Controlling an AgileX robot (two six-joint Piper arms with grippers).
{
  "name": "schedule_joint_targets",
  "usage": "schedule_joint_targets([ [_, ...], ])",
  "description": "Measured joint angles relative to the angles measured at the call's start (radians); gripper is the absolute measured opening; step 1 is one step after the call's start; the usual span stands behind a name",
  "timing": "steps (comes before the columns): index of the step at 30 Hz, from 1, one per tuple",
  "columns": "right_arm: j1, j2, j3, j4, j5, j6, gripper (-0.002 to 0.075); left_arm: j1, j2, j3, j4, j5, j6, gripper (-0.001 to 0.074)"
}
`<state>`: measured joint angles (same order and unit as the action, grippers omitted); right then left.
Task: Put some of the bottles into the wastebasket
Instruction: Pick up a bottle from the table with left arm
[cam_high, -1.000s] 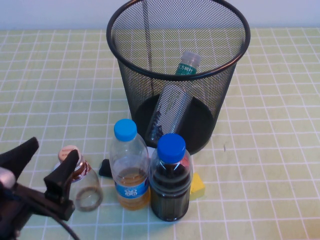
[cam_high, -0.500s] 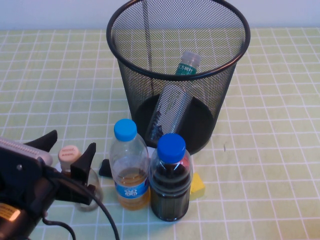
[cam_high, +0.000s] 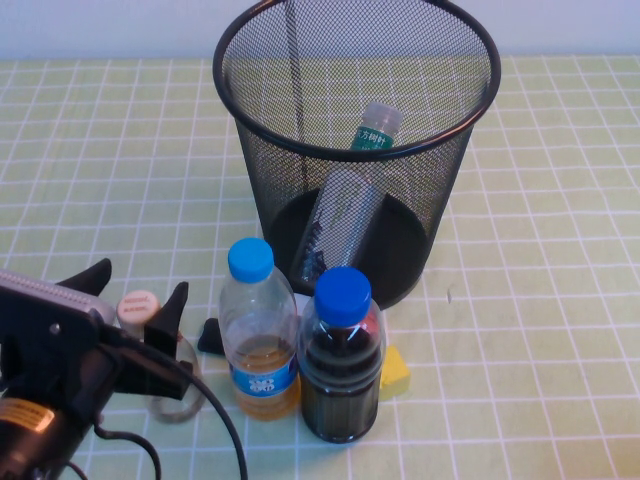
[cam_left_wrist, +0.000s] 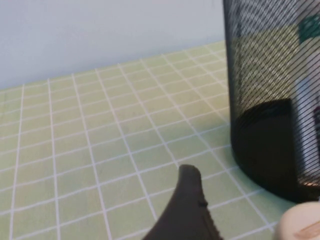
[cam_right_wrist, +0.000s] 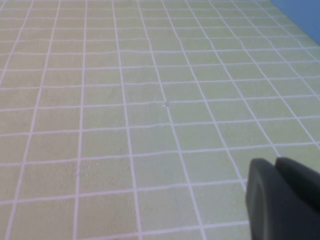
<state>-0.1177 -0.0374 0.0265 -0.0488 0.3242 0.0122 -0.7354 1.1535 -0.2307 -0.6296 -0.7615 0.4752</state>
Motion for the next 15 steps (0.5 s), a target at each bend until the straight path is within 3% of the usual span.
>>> schedule_joint_targets([
  [15,0.000,0.000,0.000,0.000,0.000,0.000,-0.0007,0.048,0.105,-0.008,0.030,-0.012,-0.126,0.0510],
])
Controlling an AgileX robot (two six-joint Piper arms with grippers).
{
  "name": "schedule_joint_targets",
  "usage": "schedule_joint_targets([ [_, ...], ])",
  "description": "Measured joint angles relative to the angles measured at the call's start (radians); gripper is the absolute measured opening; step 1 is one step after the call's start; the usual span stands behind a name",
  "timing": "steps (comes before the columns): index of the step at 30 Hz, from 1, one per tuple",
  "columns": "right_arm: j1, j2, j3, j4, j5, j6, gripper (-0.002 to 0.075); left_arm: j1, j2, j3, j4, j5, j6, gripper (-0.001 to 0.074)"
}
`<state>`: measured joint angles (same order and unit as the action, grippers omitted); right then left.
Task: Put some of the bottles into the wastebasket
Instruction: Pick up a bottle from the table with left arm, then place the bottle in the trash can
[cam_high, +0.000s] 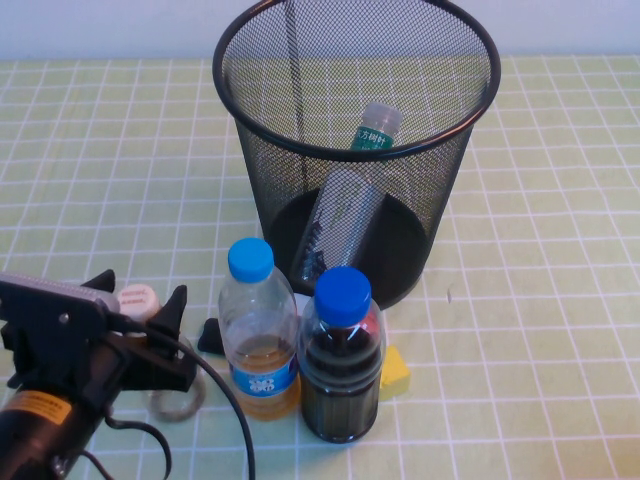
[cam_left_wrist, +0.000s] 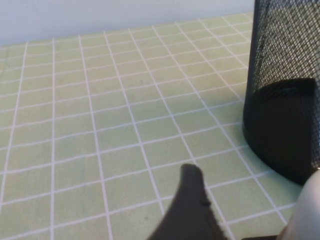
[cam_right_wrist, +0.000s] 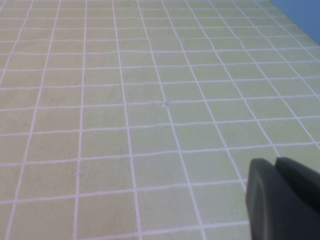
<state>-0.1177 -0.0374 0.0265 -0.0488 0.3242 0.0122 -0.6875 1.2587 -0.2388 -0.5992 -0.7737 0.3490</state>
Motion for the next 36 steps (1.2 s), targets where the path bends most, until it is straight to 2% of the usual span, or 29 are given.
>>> schedule_joint_targets([
  [2,0.000,0.000,0.000,0.000,0.000,0.000,-0.0007,0.000,0.004,0.000,0.018,-0.001,-0.002,0.0463],
  [6,0.000,0.000,0.000,0.000,0.000,0.000,-0.0007,0.000,0.004,0.000,0.056,-0.002,-0.004,0.0280],
  [10,0.000,0.000,0.000,0.000,0.000,0.000,-0.0007,0.000,0.001,-0.001,0.056,0.011,-0.004,0.0289],
  [13,0.000,0.000,0.000,0.000,0.000,0.000,-0.0007,0.000,-0.054,-0.024,-0.008,0.120,0.066,0.0289],
  [17,0.000,0.000,0.000,0.000,0.000,0.000,-0.0007,0.000,-0.183,-0.098,-0.291,0.368,0.385,0.0289],
  [20,0.000,0.000,0.000,0.000,0.000,0.000,-0.0007,0.000,-0.293,-0.187,-0.652,0.441,0.815,0.0289],
  [22,0.000,0.000,0.000,0.000,0.000,0.000,-0.0007,0.000,-0.365,-0.257,-0.937,0.374,1.149,0.0289],
  [25,0.000,0.000,0.000,0.000,0.000,0.000,-0.0007,-0.009,-0.445,-0.345,-1.100,0.167,1.401,0.0289],
  [27,0.000,0.000,0.000,0.000,0.000,0.000,-0.0007,-0.011,-0.471,-0.397,-1.147,0.045,1.496,0.0289],
  [30,0.000,0.000,0.000,0.000,0.000,0.000,-0.0007,-0.013,-0.484,-0.460,-1.169,0.000,1.577,0.0289],
  [36,0.000,0.000,0.000,0.000,0.000,0.000,-0.0007,-0.018,-0.455,-0.471,-1.176,0.196,1.608,0.0289],
])
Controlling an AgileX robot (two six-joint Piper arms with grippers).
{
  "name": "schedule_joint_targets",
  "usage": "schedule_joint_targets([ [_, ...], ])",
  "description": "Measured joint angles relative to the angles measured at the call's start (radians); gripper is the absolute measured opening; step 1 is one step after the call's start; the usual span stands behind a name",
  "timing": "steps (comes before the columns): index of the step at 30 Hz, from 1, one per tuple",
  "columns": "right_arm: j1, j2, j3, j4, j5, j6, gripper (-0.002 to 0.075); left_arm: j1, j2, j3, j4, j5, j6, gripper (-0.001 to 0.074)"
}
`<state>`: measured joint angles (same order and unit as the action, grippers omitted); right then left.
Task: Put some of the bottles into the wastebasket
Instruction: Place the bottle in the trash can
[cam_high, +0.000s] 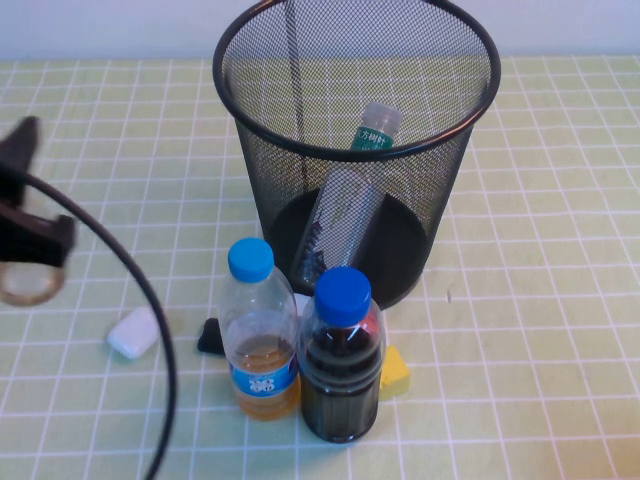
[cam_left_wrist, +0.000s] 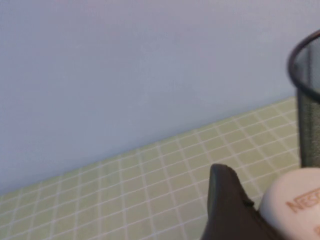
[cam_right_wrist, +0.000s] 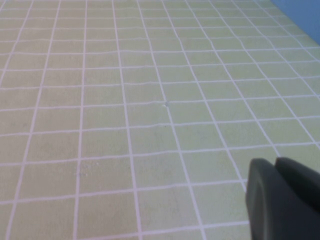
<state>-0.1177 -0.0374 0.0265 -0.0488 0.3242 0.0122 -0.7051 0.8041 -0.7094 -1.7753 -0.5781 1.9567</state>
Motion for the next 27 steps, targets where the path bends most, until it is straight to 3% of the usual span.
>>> schedule_joint_targets([
  [5,0.000,0.000,0.000,0.000,0.000,0.000,-0.0007,0.000,0.037,0.024,0.003,0.154,0.000,0.0289],
  [14,0.000,0.000,0.000,0.000,0.000,0.000,-0.0007,0.000,0.069,0.203,0.006,0.223,-0.041,0.0289],
  [18,0.000,0.000,0.000,0.000,0.000,0.000,-0.0007,0.000,0.079,0.273,0.036,0.256,-0.155,0.0289],
  [21,0.000,0.000,0.000,0.000,0.000,0.000,-0.0007,0.008,0.079,0.312,0.199,0.339,-0.378,0.0289],
  [27,0.000,0.000,0.000,0.000,0.000,0.000,-0.0007,0.089,0.079,0.323,0.796,0.584,-1.140,0.0289],
])
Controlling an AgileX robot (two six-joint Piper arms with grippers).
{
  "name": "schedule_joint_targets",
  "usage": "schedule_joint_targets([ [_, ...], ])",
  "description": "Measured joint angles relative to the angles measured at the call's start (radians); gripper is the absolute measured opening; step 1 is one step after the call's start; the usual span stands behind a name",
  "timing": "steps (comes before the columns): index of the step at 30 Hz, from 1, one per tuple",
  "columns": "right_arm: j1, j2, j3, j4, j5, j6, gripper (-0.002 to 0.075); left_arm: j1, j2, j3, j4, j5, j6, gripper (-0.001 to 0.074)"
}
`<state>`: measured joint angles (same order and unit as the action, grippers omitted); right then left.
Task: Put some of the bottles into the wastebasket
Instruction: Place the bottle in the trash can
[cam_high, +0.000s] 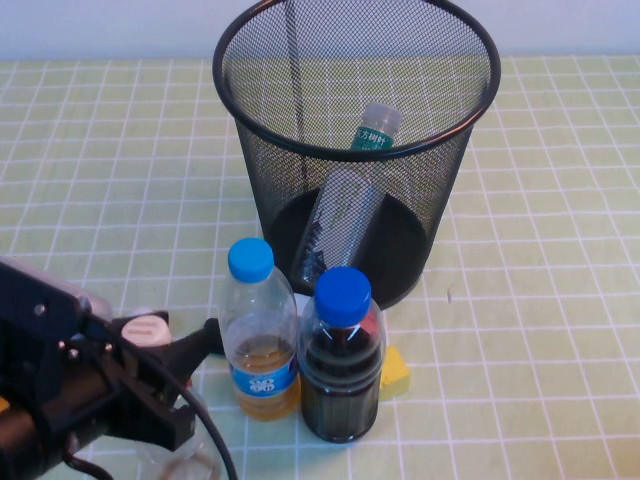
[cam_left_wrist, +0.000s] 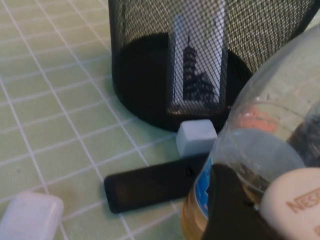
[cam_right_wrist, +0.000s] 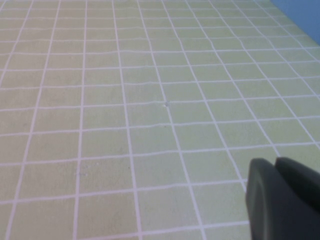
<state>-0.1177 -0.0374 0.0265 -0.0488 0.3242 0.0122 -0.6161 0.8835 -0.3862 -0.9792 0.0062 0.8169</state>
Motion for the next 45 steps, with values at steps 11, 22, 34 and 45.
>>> schedule_joint_targets([
  [11,0.000,0.000,0.000,0.000,0.000,0.000,-0.0007,0.050,0.022,-0.135,0.353,0.332,-0.378,0.0289],
  [22,0.000,0.000,0.000,0.000,0.000,0.000,-0.0007,0.089,0.096,-0.711,1.058,0.885,-0.839,0.0289],
  [34,0.000,0.000,0.000,0.000,0.000,0.000,-0.0007,0.089,0.687,-1.683,0.979,1.212,-0.655,0.0289],
  [45,0.000,0.000,0.000,0.000,0.000,0.000,-0.0007,0.089,0.980,-2.067,0.835,1.111,-0.519,0.0289],
])
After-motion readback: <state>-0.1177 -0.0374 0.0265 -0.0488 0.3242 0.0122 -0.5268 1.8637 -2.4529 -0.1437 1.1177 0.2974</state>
